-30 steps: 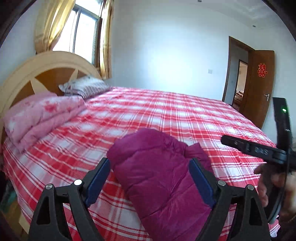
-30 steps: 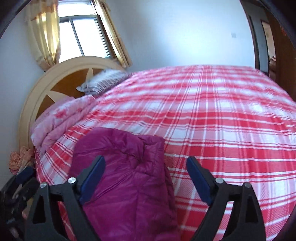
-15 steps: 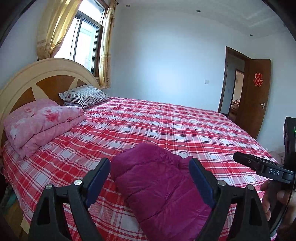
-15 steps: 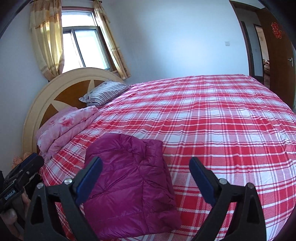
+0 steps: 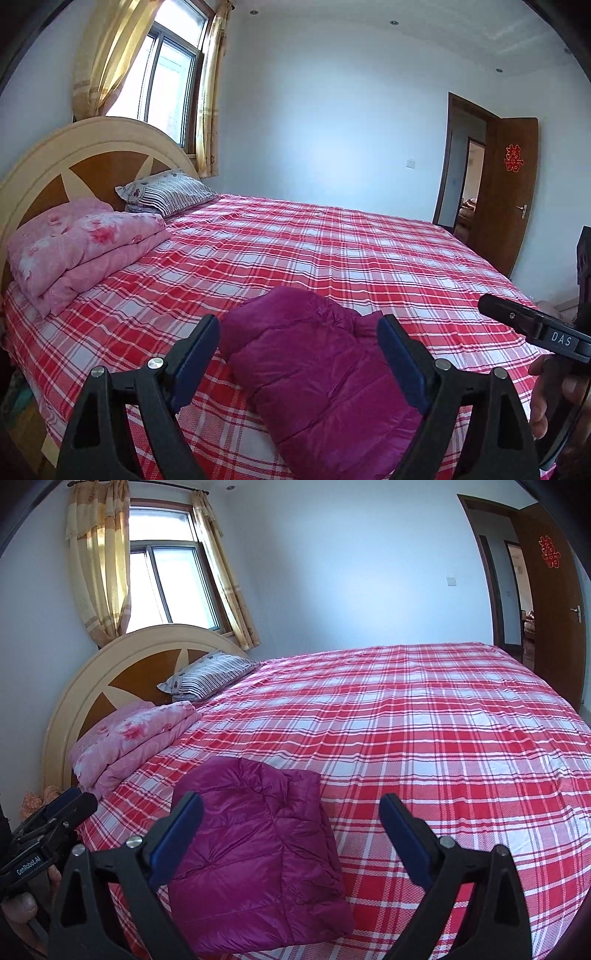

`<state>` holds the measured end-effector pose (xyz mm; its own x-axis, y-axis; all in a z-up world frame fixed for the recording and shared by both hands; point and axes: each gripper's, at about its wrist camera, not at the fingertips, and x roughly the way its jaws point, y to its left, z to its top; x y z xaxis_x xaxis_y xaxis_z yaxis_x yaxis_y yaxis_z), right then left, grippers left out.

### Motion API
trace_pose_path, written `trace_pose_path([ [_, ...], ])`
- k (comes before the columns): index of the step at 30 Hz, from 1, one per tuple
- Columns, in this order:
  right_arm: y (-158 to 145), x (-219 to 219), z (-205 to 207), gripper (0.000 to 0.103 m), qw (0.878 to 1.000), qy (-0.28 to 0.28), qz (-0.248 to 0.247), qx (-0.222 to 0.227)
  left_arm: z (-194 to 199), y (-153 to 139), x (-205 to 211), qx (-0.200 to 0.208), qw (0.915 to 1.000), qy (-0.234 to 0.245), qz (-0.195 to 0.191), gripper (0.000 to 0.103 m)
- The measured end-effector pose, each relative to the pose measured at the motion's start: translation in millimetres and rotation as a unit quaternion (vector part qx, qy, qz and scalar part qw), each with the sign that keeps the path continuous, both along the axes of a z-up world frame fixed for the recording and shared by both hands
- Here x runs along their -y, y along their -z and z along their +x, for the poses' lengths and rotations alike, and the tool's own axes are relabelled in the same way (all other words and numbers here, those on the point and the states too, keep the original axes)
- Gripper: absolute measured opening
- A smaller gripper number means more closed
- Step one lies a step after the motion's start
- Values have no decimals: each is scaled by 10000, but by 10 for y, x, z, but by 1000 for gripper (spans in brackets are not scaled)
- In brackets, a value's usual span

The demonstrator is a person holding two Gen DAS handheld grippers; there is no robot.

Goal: Fold large clothes

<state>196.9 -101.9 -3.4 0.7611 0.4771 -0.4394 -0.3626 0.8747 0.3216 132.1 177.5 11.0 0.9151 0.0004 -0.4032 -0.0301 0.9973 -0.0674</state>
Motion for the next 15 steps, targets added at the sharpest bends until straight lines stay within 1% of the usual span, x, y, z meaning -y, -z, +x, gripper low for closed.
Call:
trace_pose_path([
  [7,-60,43,-40,102,9999,71,60,146,10,-2,0,-15,10000,-16,12,87],
  [15,-33,82,-46,102,9998,94,103,130,28,0,16,-116,9999,-20,10,87],
])
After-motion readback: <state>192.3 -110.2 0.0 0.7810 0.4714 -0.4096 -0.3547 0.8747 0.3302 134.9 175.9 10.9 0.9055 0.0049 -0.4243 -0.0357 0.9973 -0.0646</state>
